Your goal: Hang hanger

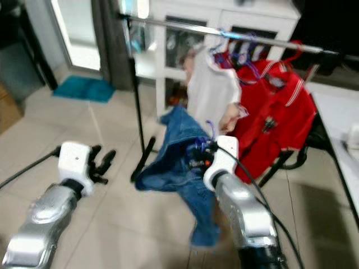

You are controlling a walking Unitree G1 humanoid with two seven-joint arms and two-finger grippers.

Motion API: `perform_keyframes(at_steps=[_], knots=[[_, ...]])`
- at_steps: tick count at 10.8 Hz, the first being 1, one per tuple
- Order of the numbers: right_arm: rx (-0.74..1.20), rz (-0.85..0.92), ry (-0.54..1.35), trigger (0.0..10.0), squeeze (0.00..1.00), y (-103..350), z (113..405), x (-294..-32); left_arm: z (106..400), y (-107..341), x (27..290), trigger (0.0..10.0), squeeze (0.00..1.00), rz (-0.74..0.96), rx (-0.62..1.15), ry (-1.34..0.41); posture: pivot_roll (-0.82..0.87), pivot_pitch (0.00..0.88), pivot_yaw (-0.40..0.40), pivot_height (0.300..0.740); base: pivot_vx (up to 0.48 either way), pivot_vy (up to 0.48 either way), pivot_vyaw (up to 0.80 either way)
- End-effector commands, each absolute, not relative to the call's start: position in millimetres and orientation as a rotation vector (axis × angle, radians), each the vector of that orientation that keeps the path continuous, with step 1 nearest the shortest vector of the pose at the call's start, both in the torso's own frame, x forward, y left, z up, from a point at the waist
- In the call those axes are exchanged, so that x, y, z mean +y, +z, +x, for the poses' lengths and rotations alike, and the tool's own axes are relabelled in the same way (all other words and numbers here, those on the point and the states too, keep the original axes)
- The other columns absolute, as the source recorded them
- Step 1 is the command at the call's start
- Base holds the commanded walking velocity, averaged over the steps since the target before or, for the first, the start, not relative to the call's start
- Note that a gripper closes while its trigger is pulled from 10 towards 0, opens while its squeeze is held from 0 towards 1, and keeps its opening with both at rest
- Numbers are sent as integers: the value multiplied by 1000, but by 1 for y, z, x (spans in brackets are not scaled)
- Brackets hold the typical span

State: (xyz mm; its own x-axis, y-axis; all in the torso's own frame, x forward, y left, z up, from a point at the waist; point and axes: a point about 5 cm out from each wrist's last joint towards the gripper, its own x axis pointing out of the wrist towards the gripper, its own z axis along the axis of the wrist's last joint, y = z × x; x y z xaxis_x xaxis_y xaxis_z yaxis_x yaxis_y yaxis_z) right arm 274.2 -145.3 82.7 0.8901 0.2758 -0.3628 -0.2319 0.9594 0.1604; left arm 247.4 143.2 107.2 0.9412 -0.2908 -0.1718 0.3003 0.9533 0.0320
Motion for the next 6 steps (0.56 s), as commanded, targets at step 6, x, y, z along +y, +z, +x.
perform_keyframes(at_steps=[6], knots=[[298,86,335,10000,0,104,282,-137,251,112,148,10000,0,90,130,-282,122,0,-47,740,435,0,231]])
